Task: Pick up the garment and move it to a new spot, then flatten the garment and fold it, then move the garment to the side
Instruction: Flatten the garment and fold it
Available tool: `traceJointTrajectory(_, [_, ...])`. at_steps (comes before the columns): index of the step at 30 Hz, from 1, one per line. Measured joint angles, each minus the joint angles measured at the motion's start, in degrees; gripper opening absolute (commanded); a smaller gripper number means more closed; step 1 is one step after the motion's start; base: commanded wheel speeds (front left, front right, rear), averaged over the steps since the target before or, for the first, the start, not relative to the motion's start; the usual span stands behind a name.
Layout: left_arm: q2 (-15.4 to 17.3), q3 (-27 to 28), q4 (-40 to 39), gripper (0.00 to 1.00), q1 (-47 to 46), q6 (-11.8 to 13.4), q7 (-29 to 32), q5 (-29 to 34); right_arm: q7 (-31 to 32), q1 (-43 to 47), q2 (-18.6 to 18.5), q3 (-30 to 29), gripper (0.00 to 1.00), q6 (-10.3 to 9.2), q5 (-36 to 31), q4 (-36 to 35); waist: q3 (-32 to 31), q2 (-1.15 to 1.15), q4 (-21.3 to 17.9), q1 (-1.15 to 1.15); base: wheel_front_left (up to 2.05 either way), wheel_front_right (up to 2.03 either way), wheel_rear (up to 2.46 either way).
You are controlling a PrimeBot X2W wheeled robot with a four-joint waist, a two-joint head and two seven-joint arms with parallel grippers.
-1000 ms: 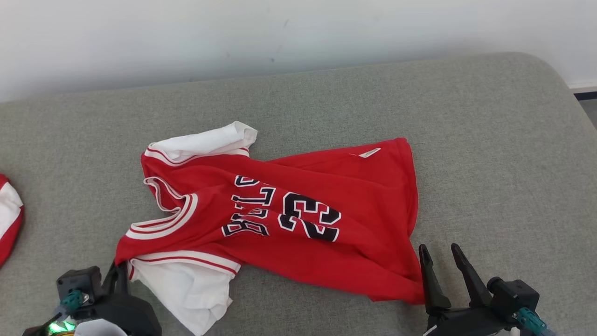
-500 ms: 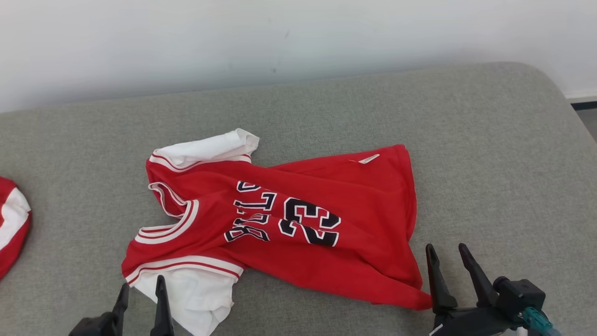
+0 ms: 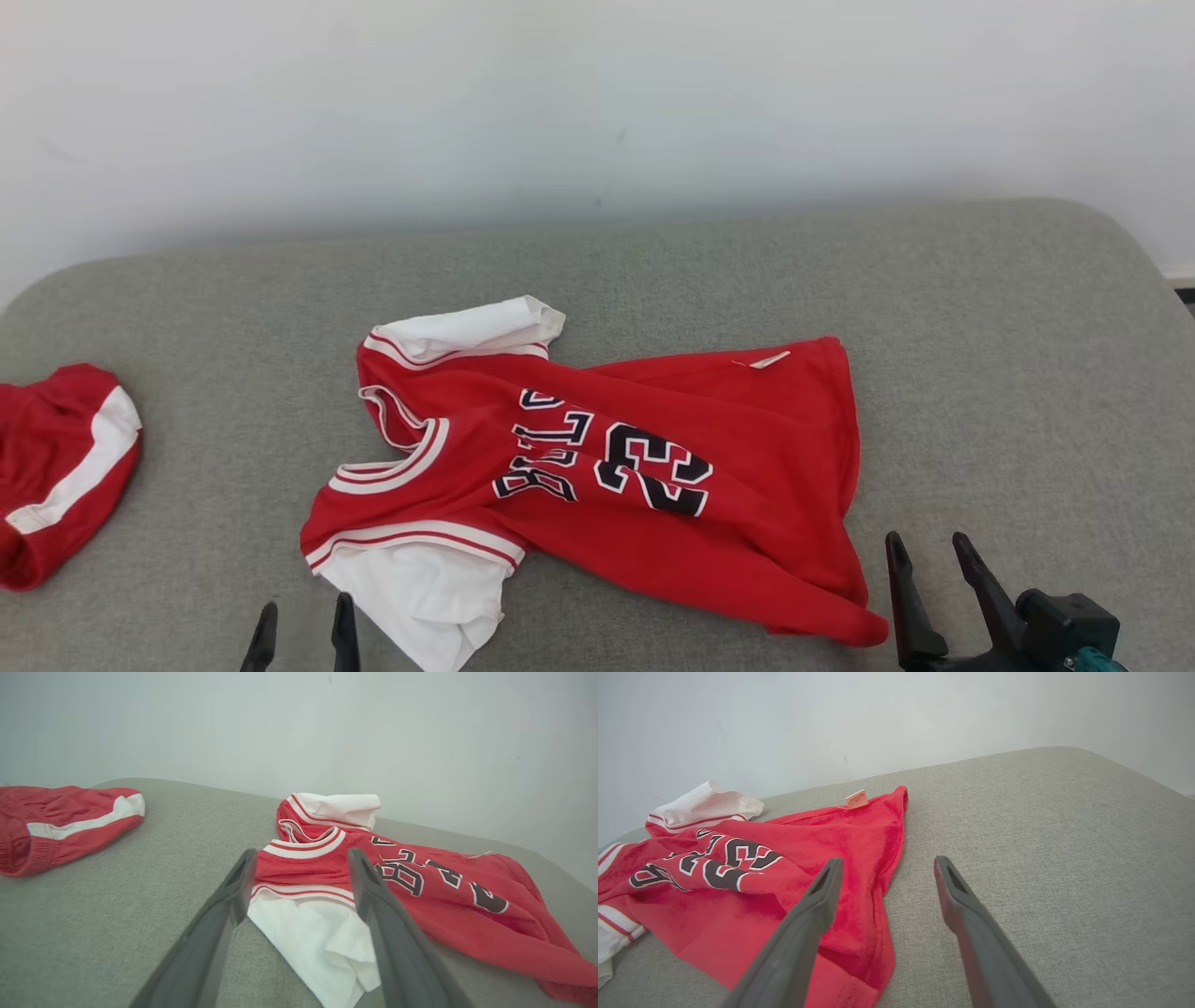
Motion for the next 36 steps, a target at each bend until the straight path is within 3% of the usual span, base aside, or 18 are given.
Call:
traceJointTrajectory(7, [-2.23,4.79,0.58,1.00,1.14,-4.65,0.01,3.44,4.83,-0.43,0.01,-2.23,1.00,0.00,1.59,-1.36,-1.57,0.00,1.74,0.00,0.00,0.00,0.00])
traceJointTrajectory(15, [-2.75,5.55,0.88,1.00,-0.19,-6.21,0.01,5.06,22.86,-9.49,-0.01,-5.15,1.00,0.00,3.58,0.37,0.03,0.00,1.95,0.01,0.00,0.00,0.00])
traceJointTrajectory(22, [-2.79,4.56,0.99,1.00,-2.30,-6.70,0.01,4.81,31.76,-17.35,-0.22,-8.10,1.00,0.00,0.87,6.94,2.83,0.00,2.39,0.01,0.00,0.00,0.00])
traceJointTrajectory(36, [-2.81,3.88,0.93,1.00,-4.52,-6.78,0.01,4.53,31.14,-24.18,-0.88,-9.28,1.00,0.00,-5.42,18.06,6.13,0.00,4.05,0.01,0.00,0.00,0.00])
